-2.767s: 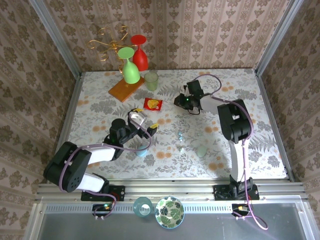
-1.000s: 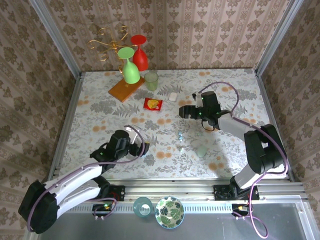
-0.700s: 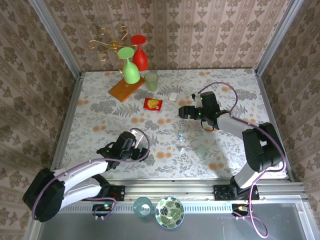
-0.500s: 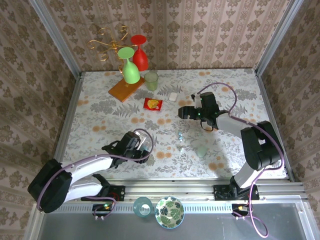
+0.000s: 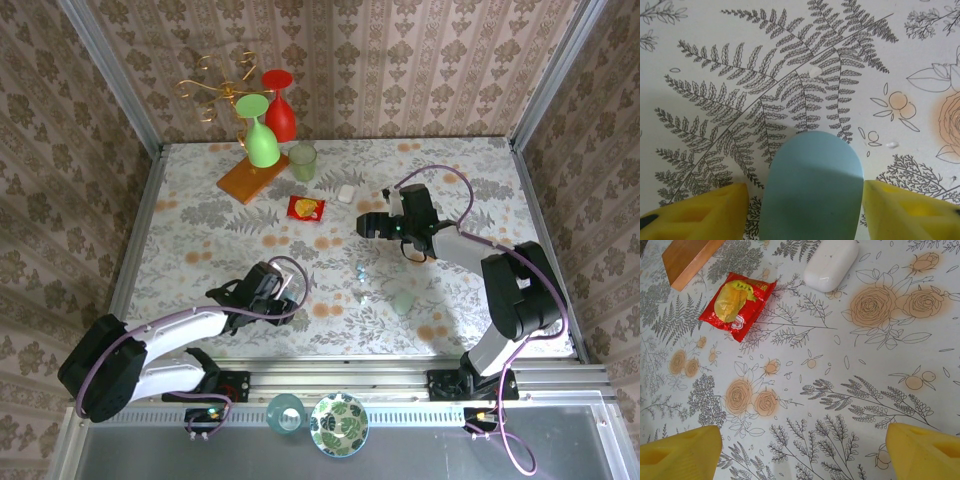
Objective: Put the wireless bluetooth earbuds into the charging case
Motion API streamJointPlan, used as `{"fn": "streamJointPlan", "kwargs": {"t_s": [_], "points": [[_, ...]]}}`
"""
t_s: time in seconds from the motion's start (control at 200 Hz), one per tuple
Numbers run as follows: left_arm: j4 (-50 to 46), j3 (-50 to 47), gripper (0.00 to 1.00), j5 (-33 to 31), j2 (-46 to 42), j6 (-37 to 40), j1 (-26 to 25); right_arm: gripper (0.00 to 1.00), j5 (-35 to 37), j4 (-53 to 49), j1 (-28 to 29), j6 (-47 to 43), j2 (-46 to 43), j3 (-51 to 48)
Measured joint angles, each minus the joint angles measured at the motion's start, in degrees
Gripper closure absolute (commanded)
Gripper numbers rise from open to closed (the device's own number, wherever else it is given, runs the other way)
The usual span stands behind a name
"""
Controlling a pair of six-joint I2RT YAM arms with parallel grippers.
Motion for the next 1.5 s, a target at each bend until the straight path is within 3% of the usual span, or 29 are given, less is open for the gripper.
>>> {"fn": "streamJointPlan", "kwargs": {"t_s": [0.185, 0.42, 0.705, 0.97, 1.23, 1.5], "points": [[-1.4, 0.4, 0.36, -0.2, 0.7, -1.2, -0.2, 0.14, 0.0, 0.0, 0.0, 0.1, 0.0, 0.0], [-2.4, 0.4, 0.55, -0.2, 0.0, -2.8, -0.9, 0.14, 0.0, 0.0, 0.0, 0.2, 0.2, 0.3], [-1.7, 0.6, 0.58, 1.1, -2.3, 0.3, -1.1, 0.17, -2.3, -0.3, 0.0, 3.5, 0.1, 0.8], [7.7, 2.7, 0.61, 6.8, -2.2, 7.8, -0.4, 0.17, -12.0, -5.6, 0.0, 11.4, -5.7, 0.7], [18.4, 8.3, 0.61, 17.6, 3.4, 15.4, 0.9, 0.21, -26.3, -4.0, 1.2, 22.3, -11.1, -6.1], [24.0, 10.6, 0.6, 24.7, 6.3, 19.1, 0.9, 0.32, -31.8, 0.7, 5.5, 30.3, -12.3, -10.1]]}}
